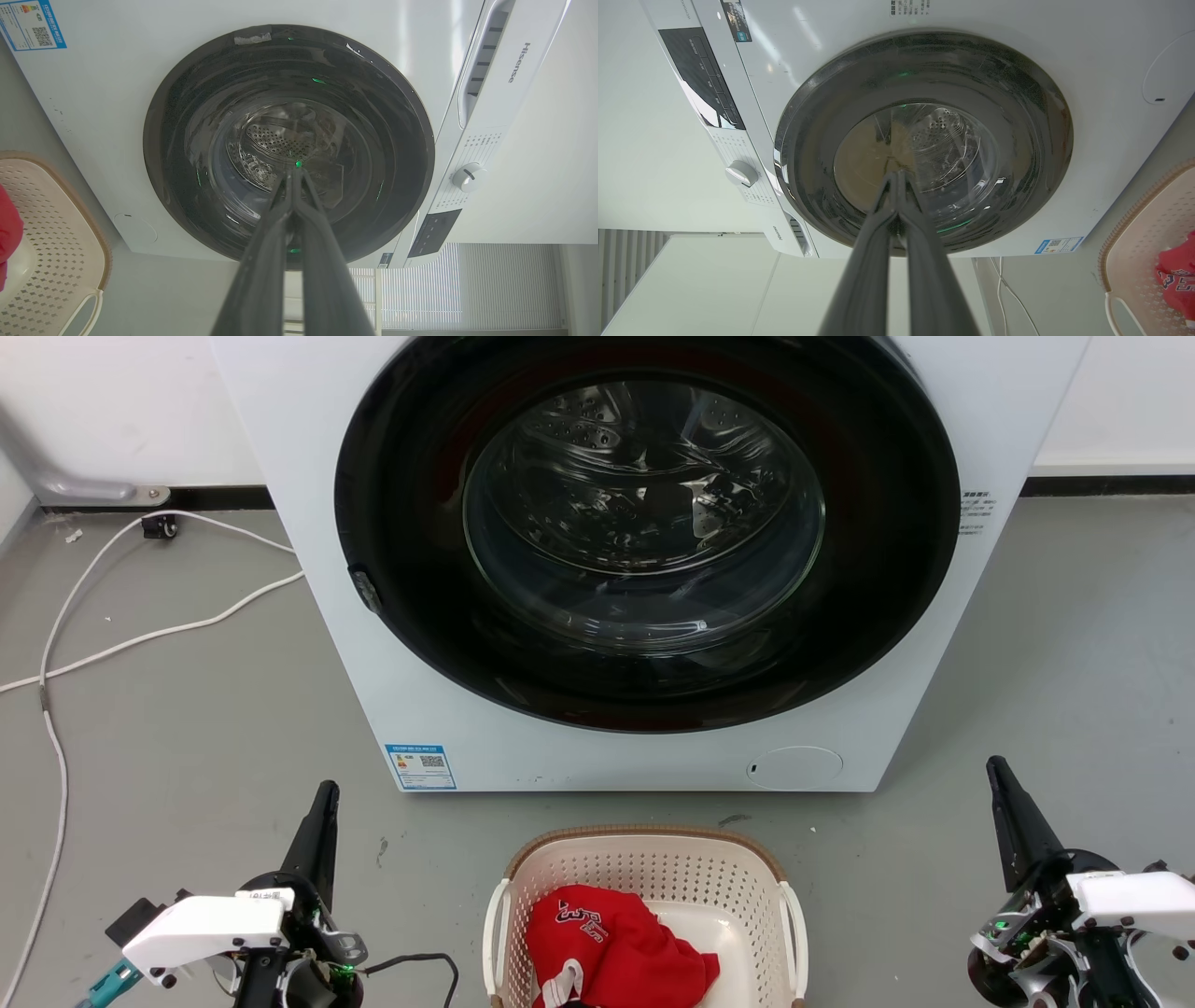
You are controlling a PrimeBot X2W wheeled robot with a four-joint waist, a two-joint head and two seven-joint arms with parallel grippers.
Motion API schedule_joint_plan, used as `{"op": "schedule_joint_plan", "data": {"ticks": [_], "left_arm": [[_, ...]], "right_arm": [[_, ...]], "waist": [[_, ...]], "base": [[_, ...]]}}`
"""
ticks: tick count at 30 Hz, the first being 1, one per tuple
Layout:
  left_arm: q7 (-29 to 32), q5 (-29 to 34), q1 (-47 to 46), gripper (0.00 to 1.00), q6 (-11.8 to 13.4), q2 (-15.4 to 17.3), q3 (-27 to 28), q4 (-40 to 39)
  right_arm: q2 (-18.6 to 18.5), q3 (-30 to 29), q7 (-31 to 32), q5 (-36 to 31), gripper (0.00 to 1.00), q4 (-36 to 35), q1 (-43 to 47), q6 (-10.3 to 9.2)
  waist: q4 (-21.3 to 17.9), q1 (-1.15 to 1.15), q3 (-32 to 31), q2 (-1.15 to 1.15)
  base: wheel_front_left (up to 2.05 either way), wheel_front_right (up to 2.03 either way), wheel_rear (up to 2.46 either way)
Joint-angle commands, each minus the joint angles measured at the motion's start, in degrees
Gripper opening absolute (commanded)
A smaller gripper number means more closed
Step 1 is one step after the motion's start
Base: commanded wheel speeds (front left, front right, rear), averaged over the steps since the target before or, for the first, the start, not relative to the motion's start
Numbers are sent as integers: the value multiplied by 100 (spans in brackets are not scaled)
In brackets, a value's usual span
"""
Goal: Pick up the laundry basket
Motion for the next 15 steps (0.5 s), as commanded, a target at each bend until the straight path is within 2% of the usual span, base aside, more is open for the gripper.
{"op": "schedule_joint_plan", "data": {"ticks": [1,15], "left_arm": [[37,20,-61,0,-14,-5,18,8],[39,35,-62,0,-14,-13,28,8]], "right_arm": [[21,-11,25,-10,0,5,-61,0],[26,-19,27,-23,0,5,-62,0]], "waist": [[0,0,0,0],[0,0,0,0]], "base": [[0,0,0],[0,0,0]]}}
